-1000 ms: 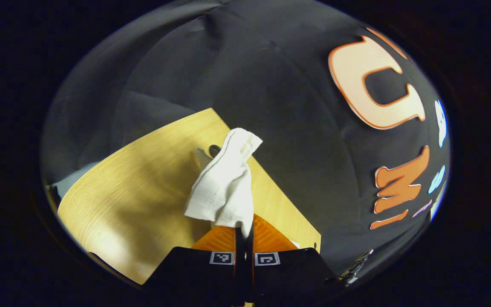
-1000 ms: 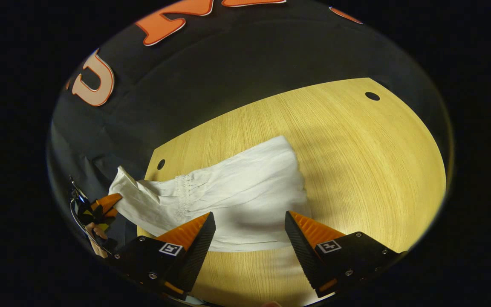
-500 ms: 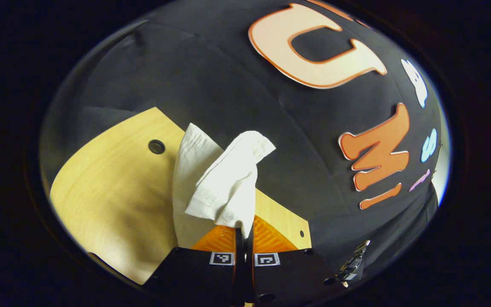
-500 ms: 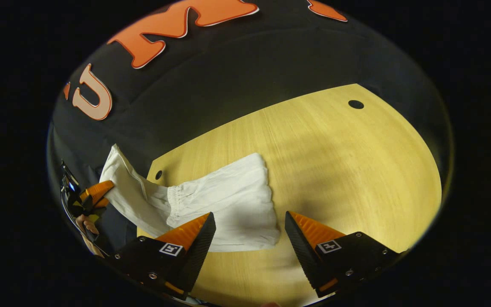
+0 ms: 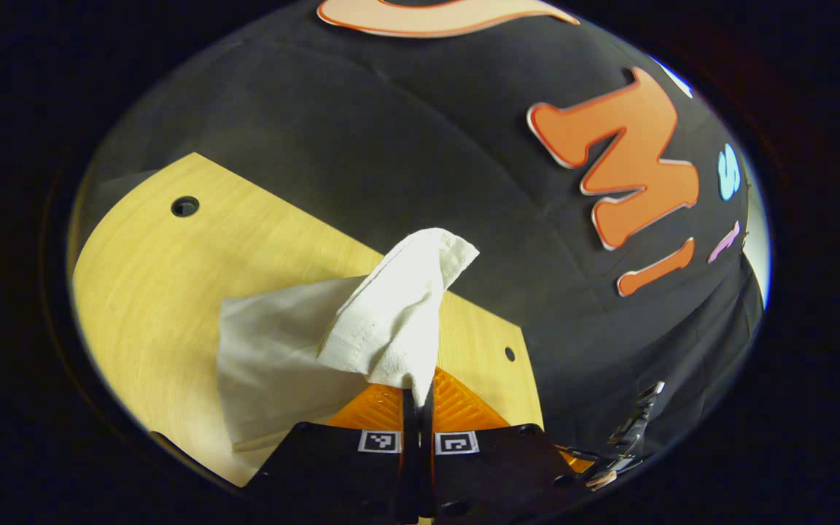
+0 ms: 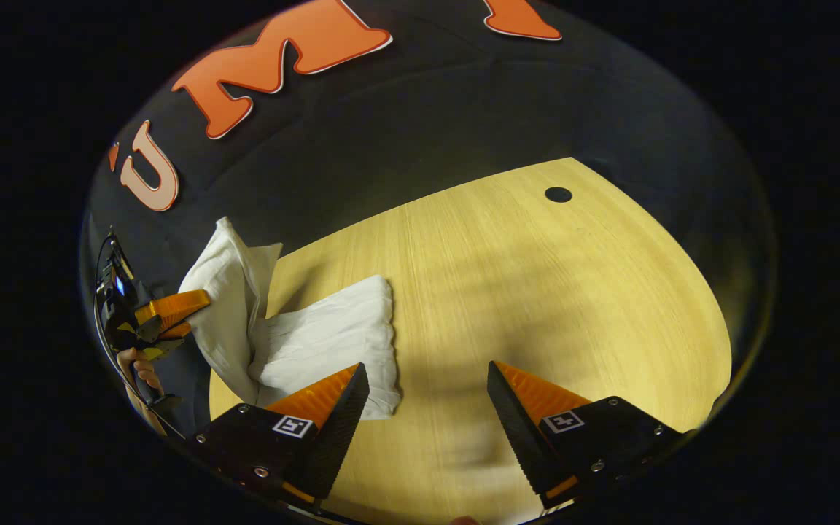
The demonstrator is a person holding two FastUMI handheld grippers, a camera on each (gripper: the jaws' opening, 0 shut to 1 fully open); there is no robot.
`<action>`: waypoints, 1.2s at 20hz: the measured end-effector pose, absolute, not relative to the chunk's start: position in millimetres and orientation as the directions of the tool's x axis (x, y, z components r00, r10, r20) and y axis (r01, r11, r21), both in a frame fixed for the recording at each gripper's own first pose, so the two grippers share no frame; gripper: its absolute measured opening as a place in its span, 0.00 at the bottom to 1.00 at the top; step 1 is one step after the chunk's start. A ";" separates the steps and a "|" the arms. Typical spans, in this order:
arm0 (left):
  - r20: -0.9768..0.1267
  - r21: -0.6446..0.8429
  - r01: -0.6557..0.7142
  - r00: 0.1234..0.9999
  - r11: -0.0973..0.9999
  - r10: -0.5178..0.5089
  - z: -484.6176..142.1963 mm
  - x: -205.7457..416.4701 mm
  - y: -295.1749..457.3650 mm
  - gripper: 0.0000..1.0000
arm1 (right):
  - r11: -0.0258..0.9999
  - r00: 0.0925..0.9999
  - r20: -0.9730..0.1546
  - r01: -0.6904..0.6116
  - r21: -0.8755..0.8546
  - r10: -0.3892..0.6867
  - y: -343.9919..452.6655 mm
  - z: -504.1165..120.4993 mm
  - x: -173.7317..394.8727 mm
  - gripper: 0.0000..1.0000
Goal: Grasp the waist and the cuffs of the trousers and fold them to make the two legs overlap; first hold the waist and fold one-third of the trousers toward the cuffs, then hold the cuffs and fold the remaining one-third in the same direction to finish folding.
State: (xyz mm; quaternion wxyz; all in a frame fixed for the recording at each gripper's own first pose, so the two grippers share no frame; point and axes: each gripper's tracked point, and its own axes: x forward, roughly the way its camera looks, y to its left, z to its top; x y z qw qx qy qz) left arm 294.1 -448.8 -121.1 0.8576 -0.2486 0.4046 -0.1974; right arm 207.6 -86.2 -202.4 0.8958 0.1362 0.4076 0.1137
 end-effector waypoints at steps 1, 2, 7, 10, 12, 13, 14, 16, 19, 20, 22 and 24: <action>-0.612 -0.571 0.143 0.583 0.808 -0.535 -130.2 292.0 -460.3 0.04 | 0.937 0.643 -0.698 -0.089 0.338 0.313 -92.7 -203.2 206.0 0.98; -0.632 -0.552 0.149 0.567 0.820 -0.529 -140.3 288.1 -472.6 0.04 | 0.937 0.645 -0.700 -0.080 0.339 0.308 -101.5 -204.7 203.5 0.98; -0.725 -0.460 0.171 0.494 0.871 -0.480 -184.7 267.7 -510.9 0.04 | 0.942 0.649 -0.708 -0.039 0.334 0.278 -134.6 -211.2 192.8 0.98; -0.761 -0.423 0.187 0.458 0.887 -0.459 -206.5 249.0 -525.7 0.04 | 0.941 0.653 -0.708 -0.024 0.336 0.269 -146.0 -210.1 187.9 0.98; -0.770 -0.416 0.204 0.439 0.886 -0.463 -218.0 235.9 -532.6 0.13 | 0.942 0.652 -0.711 -0.017 0.334 0.264 -152.3 -214.6 183.7 0.98; -0.771 -0.427 0.207 0.425 0.880 -0.474 -220.4 235.4 -535.9 0.07 | 0.943 0.652 -0.711 -0.015 0.333 0.262 -156.0 -215.0 180.7 0.98; -0.770 -0.447 0.209 0.405 0.870 -0.493 -224.7 231.2 -543.5 0.28 | 0.943 0.652 -0.712 -0.013 0.334 0.261 -158.6 -215.5 178.6 0.98; -0.771 -0.454 0.216 0.392 0.864 -0.503 -223.4 221.7 -554.9 0.68 | 0.943 0.656 -0.709 -0.013 0.334 0.260 -159.0 -211.3 178.5 0.98; -0.773 -0.409 0.258 0.412 0.875 -0.482 -216.4 215.2 -551.4 0.93 | 0.945 0.667 -0.700 -0.021 0.327 0.257 -158.8 -209.4 180.1 0.98; -0.771 -0.383 0.284 0.426 0.879 -0.473 -208.6 212.0 -547.3 0.96 | 0.947 0.670 -0.697 -0.025 0.321 0.254 -159.3 -207.6 179.9 0.98; -0.766 -0.282 0.351 0.478 0.893 -0.430 -193.6 213.2 -532.6 1.00 | 0.950 0.683 -0.686 -0.038 0.309 0.250 -159.4 -204.0 181.3 0.98; -0.737 -0.184 0.391 0.552 0.902 -0.390 -165.6 216.0 -514.1 1.00 | 0.953 0.697 -0.671 -0.060 0.297 0.253 -157.1 -194.9 184.2 0.98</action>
